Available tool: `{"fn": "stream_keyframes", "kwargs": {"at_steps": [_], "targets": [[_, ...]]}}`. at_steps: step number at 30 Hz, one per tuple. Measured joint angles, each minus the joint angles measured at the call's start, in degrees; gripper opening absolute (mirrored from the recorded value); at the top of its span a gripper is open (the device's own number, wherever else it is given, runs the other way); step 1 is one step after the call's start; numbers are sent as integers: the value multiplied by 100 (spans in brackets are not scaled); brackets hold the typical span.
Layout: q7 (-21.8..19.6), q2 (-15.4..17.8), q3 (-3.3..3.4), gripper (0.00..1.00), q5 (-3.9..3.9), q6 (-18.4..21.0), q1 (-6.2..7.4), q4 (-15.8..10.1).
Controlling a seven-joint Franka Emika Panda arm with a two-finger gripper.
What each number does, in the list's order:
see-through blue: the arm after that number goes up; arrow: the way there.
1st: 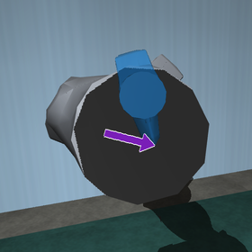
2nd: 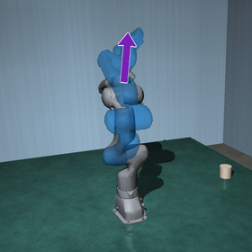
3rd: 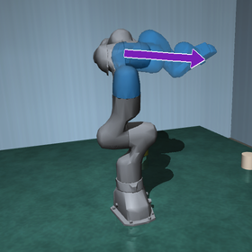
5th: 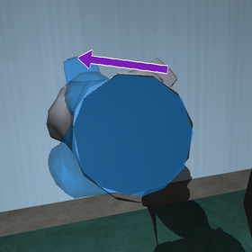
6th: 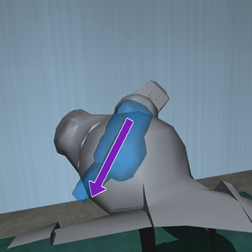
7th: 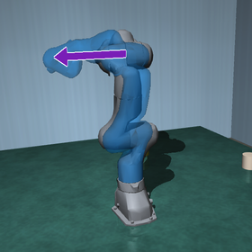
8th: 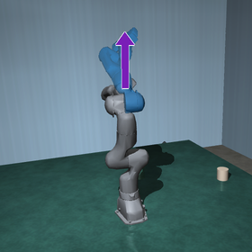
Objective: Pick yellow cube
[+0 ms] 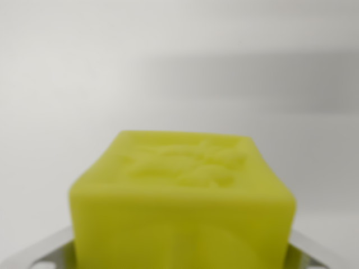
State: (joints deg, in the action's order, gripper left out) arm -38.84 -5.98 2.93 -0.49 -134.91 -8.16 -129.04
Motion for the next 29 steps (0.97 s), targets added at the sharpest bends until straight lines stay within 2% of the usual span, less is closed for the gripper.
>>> {"fn": "stream_keyframes", "kwargs": {"at_steps": [19, 29], "targets": [[-22, 409, 0, 0, 30, 654, -1, 246], [-23, 427, 0, 0, 32, 688, -1, 261]]}}
